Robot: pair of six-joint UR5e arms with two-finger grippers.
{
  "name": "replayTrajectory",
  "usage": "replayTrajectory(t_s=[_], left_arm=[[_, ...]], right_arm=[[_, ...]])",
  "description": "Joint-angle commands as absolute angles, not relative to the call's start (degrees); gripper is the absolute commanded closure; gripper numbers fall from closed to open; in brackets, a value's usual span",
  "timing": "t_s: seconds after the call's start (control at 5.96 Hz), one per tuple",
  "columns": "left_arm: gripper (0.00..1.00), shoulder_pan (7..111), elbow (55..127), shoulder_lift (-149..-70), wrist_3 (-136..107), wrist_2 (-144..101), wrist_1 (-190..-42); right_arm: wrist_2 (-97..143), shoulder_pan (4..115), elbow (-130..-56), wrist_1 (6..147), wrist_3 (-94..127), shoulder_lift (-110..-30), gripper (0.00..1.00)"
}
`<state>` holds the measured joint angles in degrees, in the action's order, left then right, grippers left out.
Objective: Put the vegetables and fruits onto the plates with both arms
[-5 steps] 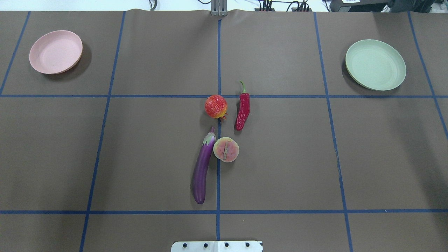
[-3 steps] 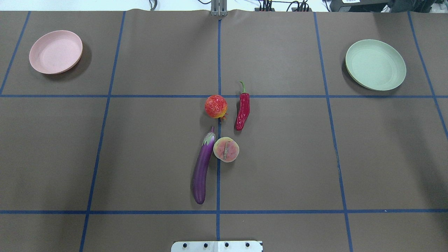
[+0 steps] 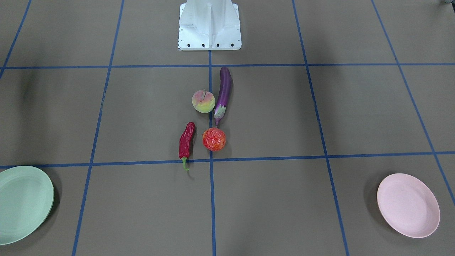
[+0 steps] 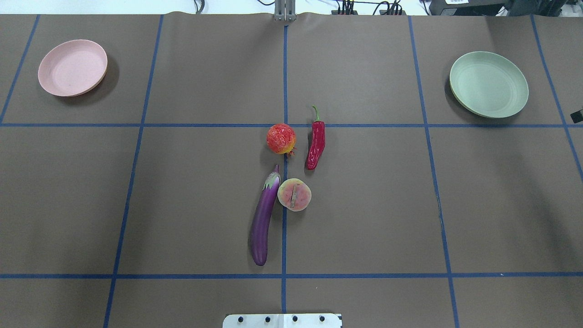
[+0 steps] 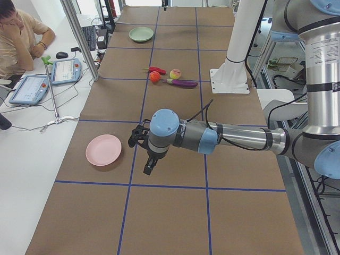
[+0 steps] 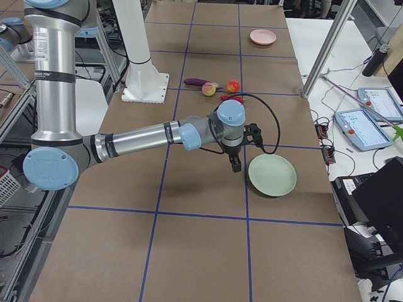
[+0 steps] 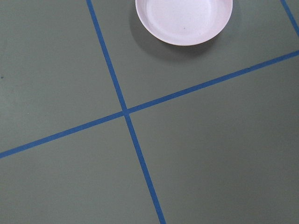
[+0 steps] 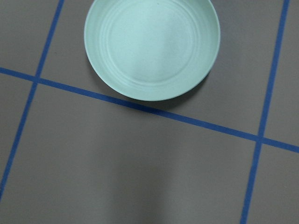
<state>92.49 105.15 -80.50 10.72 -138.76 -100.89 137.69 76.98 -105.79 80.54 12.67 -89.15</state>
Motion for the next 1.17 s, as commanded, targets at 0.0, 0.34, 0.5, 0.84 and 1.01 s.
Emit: replayTrajectory(t_s=[0.0, 0.34, 0.5, 0.84, 1.01], left_arm=[[0.00, 92.46, 104.77, -80.42, 10.72, -138.78, -103.80], [0.00, 92.46, 104.68, -80.33, 10.81, -138.78, -103.71], [0.00, 92.37, 104.59, -80.33, 10.90, -138.78, -103.71], [0.00, 92.20, 104.59, -80.33, 10.90, -138.78, -103.71], [0.00, 92.02, 104.42, -80.33, 10.90, -138.78, -103.71]], right_arm=[[138.17, 69.39, -106.08, 80.51, 26.65, -79.94, 0.00], [133.11, 58.42, -106.26, 80.51, 47.09, -69.84, 0.00], [126.37, 51.92, -106.43, 80.59, 55.03, -65.78, 0.00], [108.55, 35.77, -105.56, 81.38, 67.10, -60.75, 0.00], [102.02, 30.64, -105.03, 84.43, 68.80, -59.43, 0.00]])
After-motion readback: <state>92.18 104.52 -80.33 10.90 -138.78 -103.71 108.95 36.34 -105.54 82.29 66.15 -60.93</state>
